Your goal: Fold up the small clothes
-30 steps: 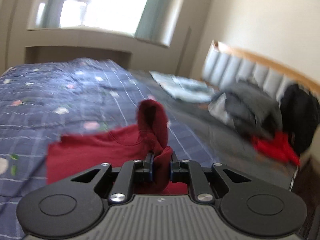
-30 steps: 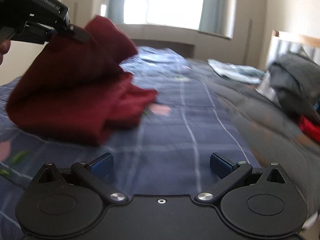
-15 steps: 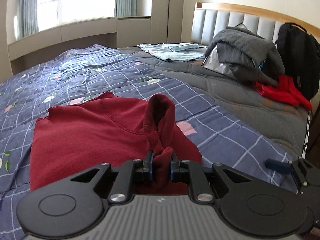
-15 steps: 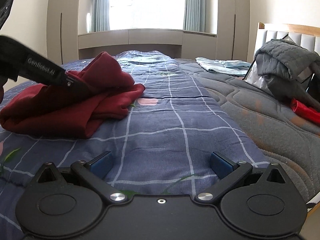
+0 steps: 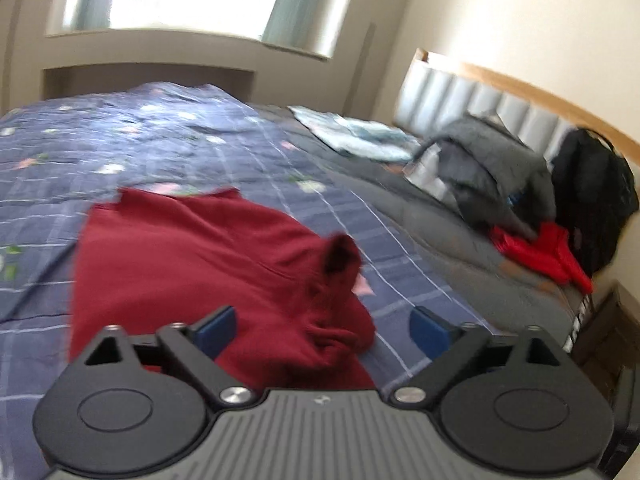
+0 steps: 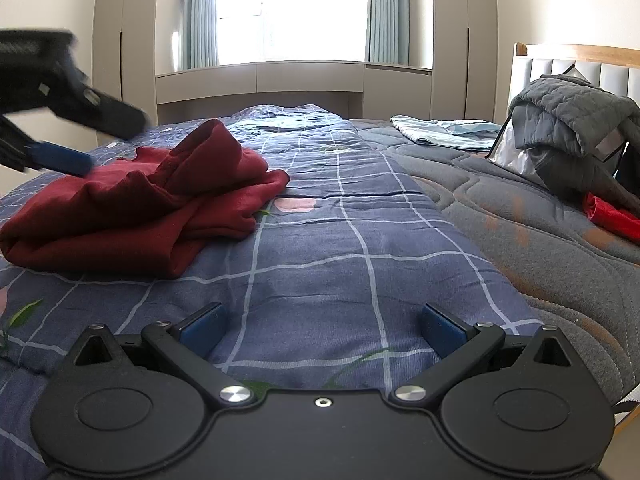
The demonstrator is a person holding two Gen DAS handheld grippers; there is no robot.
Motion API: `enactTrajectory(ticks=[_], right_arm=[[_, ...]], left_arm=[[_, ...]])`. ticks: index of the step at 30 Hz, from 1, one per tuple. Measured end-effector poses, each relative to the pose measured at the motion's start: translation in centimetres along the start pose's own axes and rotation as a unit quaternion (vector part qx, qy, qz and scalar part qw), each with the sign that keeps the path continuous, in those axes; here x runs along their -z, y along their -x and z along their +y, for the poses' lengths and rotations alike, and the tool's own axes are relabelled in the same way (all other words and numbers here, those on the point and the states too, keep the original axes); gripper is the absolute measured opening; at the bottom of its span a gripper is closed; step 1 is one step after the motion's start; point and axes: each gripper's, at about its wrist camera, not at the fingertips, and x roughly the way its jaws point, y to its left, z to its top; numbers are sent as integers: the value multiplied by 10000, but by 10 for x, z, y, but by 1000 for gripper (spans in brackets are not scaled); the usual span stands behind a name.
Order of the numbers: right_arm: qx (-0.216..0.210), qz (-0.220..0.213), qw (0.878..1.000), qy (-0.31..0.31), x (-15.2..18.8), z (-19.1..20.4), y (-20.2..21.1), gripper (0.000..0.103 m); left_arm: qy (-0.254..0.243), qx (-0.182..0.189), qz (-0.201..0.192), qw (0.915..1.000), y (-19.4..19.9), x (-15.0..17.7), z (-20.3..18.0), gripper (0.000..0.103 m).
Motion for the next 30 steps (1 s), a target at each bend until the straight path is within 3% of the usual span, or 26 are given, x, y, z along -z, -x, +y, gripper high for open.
enactTrajectory(ticks=[5,9,12,16,19,21,23,25,30], right_arm=[[-9,-47,10000,-64,-7,3,5,103],[-496,-168,9960,-726,-23,10,13,103],[-959,-257,9910,-893,-40,28,12,103],[-1503,-204,9814,-1179,-63,50,-2,100],[-1525,39,9769,-1495,-74,60,-19,84],[-1368,204,9767,-1642,-77,65,-29,68],[-1215,273,9768,-1742,-77,69,-32,45],[-1100,273,9788,-1708,-78,73,-31,30],[-893,158,9846,-1495,-72,72,-16,15]], left_arm=[[321,-1018,-154,9942,22,-1,30,103],[615,-1690,-101,9836,31,8,61,103],[1002,-1963,-43,9754,36,18,83,103],[1539,-1996,109,9677,37,33,109,103],[1779,-1855,122,9663,39,43,119,102],[1844,-1793,123,9663,40,48,122,102],[1846,-1768,143,9667,40,50,123,102],[1842,-1738,139,9673,42,51,124,102],[1879,-1684,129,9675,44,51,126,103]])
